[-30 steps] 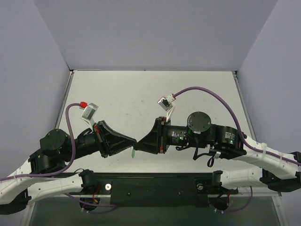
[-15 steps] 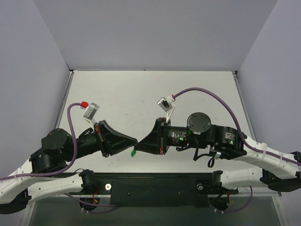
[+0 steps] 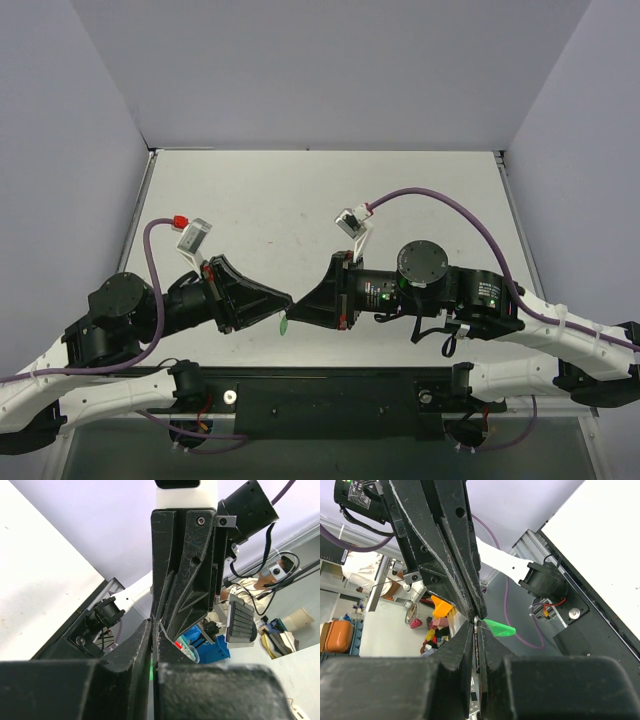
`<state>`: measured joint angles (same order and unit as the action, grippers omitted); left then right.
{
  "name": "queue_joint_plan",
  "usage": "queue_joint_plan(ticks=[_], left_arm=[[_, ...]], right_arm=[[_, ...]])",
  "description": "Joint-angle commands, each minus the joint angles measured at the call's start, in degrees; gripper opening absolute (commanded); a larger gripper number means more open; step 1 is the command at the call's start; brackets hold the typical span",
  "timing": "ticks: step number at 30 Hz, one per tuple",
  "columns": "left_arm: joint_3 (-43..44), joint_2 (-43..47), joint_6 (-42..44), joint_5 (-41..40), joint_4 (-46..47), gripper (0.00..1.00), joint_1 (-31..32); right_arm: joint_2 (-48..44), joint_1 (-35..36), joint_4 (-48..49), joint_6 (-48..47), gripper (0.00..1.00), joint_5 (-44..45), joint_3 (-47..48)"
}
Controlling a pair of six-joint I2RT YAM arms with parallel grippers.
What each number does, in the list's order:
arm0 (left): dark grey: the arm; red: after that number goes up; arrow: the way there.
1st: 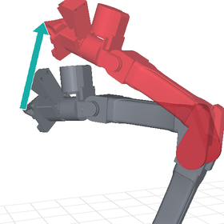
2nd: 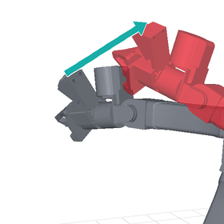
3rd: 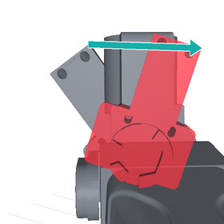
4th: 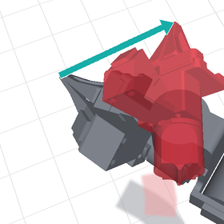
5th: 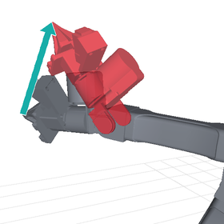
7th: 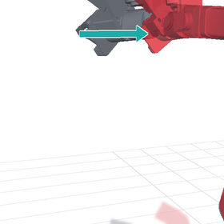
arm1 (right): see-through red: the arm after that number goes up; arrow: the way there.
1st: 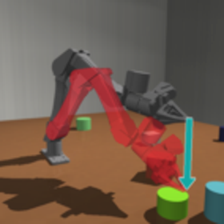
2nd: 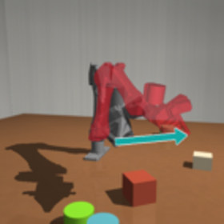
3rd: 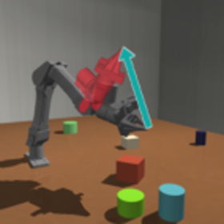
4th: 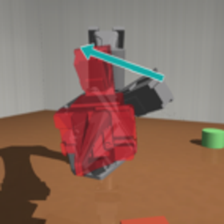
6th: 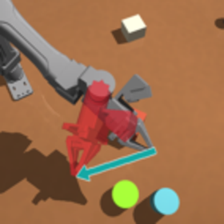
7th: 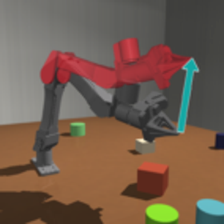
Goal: Remove the keys from the keyring
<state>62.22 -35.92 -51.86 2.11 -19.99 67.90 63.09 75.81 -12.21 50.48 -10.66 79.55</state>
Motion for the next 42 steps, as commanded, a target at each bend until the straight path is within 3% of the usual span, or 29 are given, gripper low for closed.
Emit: queue_joint_plan(ticks=[1, 2, 5, 9, 16, 26, 34, 42], left_arm=[[2.82, -1.43, 0.09, -1.58, 2.06, 0.2, 0.13], [3.0, -1.43, 0.09, -1.58, 1.8, 0.33, 0.13], [3.35, -0.82, 0.52, -3.25, 1.36, 0.54, 0.13], [4.4, -0.73, 1.4, -5.62, -0.66, 0.63, 0.13], [7.3, -0.29, 3.07, -9.84, -7.87, 0.64, 0.13], [4.93, 2.35, 3.95, -10.72, -8.84, 0.6, 0.13], [4.67, -0.73, 5.63, -0.72, -6.3, 0.57, 0.13], [3.17, -2.4, 5.1, 3.25, -1.73, 0.51, 0.13]], right_arm=[[-0.07, 0.74, -0.1, -1.43, 0.0, 1.95, -0.97], [-0.07, 0.74, -0.1, -1.52, 0.0, 2.13, -0.97], [-0.33, 0.65, -0.45, -1.61, 0.0, 2.92, -0.89], [-1.56, 0.74, -0.63, -1.87, 0.0, 4.85, -1.76], [-4.29, 0.65, -0.1, -2.93, 0.0, 7.4, -4.57], [-11.75, -4.26, 9.56, -0.47, 0.0, 3.11, -13.71], [-14.57, -6.73, 14.67, -0.03, 0.0, -2.78, -15.83], [-15.89, -6.73, 15.37, -0.03, 0.0, -4.46, -15.83]])
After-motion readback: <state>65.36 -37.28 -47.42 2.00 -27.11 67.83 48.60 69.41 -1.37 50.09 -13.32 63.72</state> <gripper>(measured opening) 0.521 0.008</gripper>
